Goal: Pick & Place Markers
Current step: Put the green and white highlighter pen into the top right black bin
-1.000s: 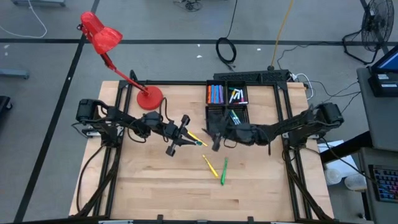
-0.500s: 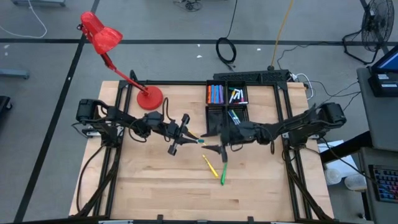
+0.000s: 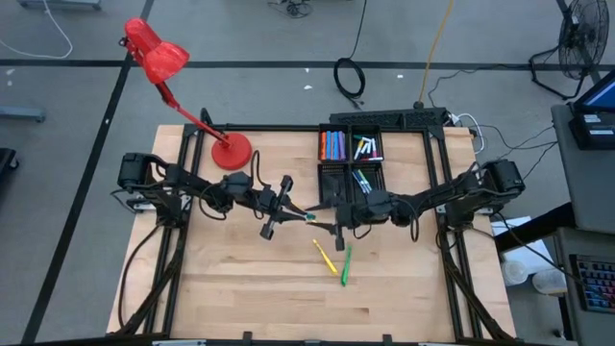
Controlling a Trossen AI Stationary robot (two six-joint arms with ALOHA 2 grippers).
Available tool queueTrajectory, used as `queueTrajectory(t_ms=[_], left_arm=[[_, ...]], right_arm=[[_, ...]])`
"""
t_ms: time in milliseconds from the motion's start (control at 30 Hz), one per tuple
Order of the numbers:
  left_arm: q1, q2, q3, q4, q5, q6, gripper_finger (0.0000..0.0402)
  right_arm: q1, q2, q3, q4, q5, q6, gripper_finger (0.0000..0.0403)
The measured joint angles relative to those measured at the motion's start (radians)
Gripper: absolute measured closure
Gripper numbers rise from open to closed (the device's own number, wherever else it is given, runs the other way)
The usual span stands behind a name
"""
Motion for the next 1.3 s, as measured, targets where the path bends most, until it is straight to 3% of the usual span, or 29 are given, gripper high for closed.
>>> queueTrajectory(t_ms=[233, 433, 567, 900, 1300], left_arm=[[0.0, 0.0, 0.0, 0.0, -0.001, 0.002, 0.0377], [0.0, 0.0, 0.0, 0.005, -0.009, -0.035, 0.0382], [0.001, 0.0, 0.0, -0.007, -0.03, -0.082, 0.038], [0.016, 0.0, 0.001, -0.084, -0.012, -0.102, 0.0377], [0.007, 0.0, 0.001, -0.102, -0.04, -0.048, 0.0376]], right_arm=[[0.0, 0.0, 0.0, 0.004, -0.002, -0.052, 0.0367], [0.001, 0.0, -0.001, 0.023, 0.017, -0.051, 0.0368], [0.001, -0.007, -0.001, -0.013, 0.145, -0.049, 0.0368], [-0.102, -0.111, -0.03, -0.318, 0.439, 0.081, 0.0368], [-0.368, -0.157, -0.357, -0.105, 0.614, 0.266, 0.0368]])
